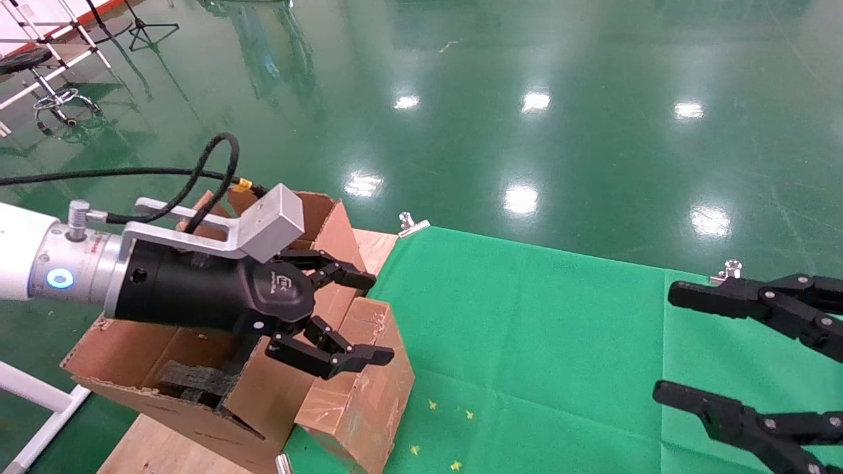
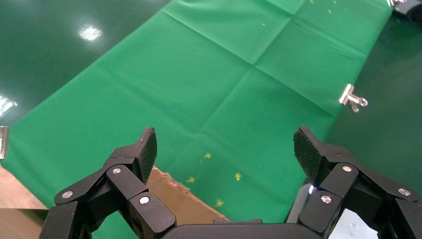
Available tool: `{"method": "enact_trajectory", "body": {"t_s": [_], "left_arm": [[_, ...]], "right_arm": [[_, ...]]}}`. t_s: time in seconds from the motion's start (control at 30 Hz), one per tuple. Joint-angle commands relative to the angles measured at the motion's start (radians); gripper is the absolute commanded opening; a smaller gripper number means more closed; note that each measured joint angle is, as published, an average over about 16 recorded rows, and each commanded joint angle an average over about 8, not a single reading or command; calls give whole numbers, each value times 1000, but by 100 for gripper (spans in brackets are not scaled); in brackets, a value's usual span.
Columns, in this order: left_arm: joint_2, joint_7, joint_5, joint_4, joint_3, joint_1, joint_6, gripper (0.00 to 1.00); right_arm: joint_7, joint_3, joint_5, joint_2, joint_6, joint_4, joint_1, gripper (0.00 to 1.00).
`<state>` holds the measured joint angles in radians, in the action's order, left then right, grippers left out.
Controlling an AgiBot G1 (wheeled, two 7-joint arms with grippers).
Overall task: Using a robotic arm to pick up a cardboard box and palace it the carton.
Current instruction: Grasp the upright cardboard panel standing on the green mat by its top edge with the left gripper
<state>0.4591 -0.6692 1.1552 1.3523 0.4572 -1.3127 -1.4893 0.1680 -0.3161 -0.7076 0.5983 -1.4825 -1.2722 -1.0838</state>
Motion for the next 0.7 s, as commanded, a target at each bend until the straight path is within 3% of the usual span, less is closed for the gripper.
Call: {"method": "enact_trajectory", "body": {"t_s": [0.03,0.27,0.47,0.7], "left_arm": [[-4,-32,26,4,12,-21,-7,100],[3,-76,93,-13,39,-63,-28,100],[39,-304,250,-10,142,-189,-76,100],[98,-522,332,-9,346,-356,-102,100]], "right_arm": [[0,0,0,0,0,0,0,0],[0,0,0,0,0,0,0,0],[0,0,0,0,0,1,0,0],[0,-1,0,0,0,1,0,0]]}}
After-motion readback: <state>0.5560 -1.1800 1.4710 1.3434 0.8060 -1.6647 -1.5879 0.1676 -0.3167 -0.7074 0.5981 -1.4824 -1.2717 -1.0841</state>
